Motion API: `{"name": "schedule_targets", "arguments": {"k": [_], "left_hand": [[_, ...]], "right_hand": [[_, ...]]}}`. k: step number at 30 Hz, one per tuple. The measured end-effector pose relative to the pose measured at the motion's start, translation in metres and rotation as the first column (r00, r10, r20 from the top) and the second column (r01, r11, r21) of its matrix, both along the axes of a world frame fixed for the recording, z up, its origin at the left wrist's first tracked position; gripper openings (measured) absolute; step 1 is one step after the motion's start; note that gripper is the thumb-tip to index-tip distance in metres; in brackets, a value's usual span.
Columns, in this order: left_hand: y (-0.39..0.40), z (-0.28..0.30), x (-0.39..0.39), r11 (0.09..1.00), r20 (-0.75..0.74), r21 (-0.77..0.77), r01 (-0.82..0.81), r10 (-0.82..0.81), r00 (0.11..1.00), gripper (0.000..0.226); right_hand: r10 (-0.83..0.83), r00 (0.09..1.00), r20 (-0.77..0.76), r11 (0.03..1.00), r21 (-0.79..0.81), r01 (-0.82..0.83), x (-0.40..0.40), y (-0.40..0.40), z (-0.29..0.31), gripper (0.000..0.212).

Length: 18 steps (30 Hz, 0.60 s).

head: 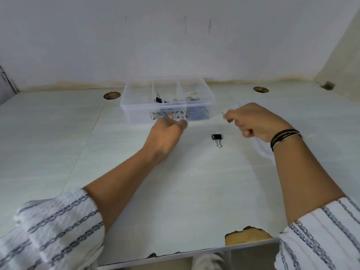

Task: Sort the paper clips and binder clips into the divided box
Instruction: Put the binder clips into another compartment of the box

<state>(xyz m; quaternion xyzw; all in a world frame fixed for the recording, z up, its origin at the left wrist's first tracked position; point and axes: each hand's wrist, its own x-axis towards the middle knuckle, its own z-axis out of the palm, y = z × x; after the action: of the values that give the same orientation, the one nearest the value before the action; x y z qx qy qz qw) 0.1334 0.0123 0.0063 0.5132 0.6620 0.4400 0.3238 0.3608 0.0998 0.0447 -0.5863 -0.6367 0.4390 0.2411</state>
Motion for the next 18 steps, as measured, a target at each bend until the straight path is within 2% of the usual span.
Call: {"name": "schedule_targets", "arguments": {"k": [1, 2, 3, 5, 7, 9, 10, 13, 16, 18], "left_hand": [[0.007, 0.001, 0.009, 1.0, -0.161, 0.007, 0.019, -0.018, 0.987, 0.044], [0.013, 0.002, 0.02, 0.999, -0.304, 0.006, 0.043, -0.039, 0.952, 0.048], [0.019, 0.002, 0.031, 0.998, -0.403, -0.015, 0.061, -0.062, 0.913, 0.053], [0.028, 0.001, 0.051, 0.994, -0.553, -0.101, 0.048, -0.096, 0.828, 0.068], [0.034, 0.0, 0.067, 0.989, -0.698, -0.146, 0.01, -0.11, 0.707, 0.07], [0.039, -0.001, 0.076, 0.992, -0.78, -0.124, -0.006, -0.094, 0.619, 0.058], [0.041, 0.0, 0.079, 0.993, -0.793, -0.116, -0.009, -0.087, 0.602, 0.052], [0.046, 0.002, 0.083, 0.991, -0.78, -0.135, -0.005, -0.103, 0.618, 0.037], [0.048, 0.004, 0.078, 0.986, -0.748, -0.164, 0.006, -0.128, 0.651, 0.042], [0.049, 0.009, 0.067, 0.987, -0.597, -0.16, 0.015, -0.108, 0.795, 0.05]], "right_hand": [[-0.018, 0.975, -0.223, 0.993, -0.12, -0.009, 0.0, 0.001, 0.003, 0.02], [-0.043, 0.909, -0.414, 0.972, -0.228, -0.058, 0.002, 0.002, 0.004, 0.016], [-0.067, 0.833, -0.55, 0.947, -0.297, -0.12, 0.003, 0.003, 0.005, 0.013], [-0.092, 0.707, -0.702, 0.92, -0.331, -0.21, 0.007, 0.005, 0.003, 0.019], [-0.098, 0.656, -0.749, 0.924, -0.313, -0.219, 0.009, 0.008, -0.001, 0.02], [-0.1, 0.673, -0.733, 0.933, -0.305, -0.194, 0.007, 0.009, -0.004, 0.015], [-0.103, 0.696, -0.71, 0.936, -0.306, -0.174, 0.006, 0.01, -0.005, 0.015], [-0.106, 0.748, -0.655, 0.94, -0.311, -0.14, 0.002, 0.011, -0.007, 0.019], [-0.123, 0.747, -0.654, 0.939, -0.319, -0.125, 0.001, 0.01, -0.005, 0.022], [-0.149, 0.723, -0.675, 0.943, -0.317, -0.102, 0.0, 0.009, -0.004, 0.021]]}}
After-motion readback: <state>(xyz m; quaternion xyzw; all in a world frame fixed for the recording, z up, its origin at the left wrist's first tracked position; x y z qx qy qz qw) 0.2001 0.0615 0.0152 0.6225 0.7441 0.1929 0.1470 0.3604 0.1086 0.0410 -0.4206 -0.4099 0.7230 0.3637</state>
